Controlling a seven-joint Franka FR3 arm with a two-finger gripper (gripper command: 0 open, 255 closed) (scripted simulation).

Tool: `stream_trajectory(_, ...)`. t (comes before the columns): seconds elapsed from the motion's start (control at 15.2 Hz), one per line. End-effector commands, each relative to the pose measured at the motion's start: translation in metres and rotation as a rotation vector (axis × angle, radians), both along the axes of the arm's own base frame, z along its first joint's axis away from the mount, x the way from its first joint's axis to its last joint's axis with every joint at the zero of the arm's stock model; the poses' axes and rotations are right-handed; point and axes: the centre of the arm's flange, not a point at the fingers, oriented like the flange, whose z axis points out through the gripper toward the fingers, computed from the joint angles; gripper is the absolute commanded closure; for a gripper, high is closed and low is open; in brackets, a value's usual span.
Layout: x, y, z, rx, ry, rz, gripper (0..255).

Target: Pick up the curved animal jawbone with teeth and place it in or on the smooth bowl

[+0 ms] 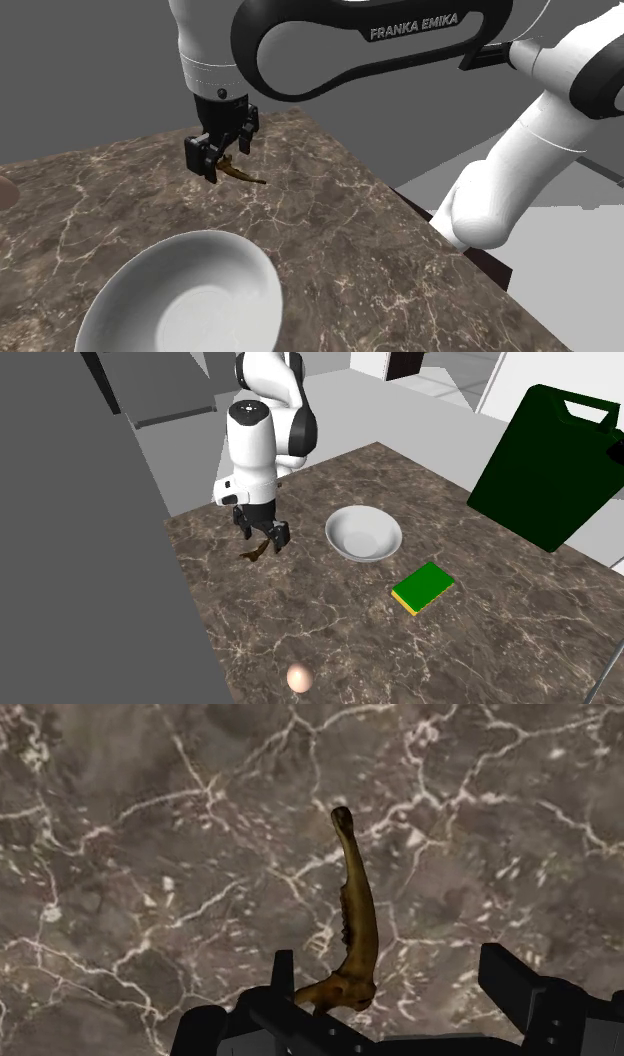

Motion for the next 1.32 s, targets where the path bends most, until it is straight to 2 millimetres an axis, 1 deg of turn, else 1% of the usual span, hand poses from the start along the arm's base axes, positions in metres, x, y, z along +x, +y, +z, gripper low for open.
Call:
stream_trajectory(0.0,0.0018,0.0002,-0.0107,0.0,0.0,0.0,0)
stream_trajectory(0.07,0.0023,-0.0001,-0.019,0.0,0.0,0.0,0)
stream_trajectory(0.59,0.0022,-0.0001,-0.019,0.0,0.0,0.0,0)
stream_trajectory(0.66,0.0022,-0.0001,-0.019,0.0,0.0,0.0,255)
stream_trajectory(1.25,0.0023,-0.0001,-0.019,0.0,0.0,0.0,255)
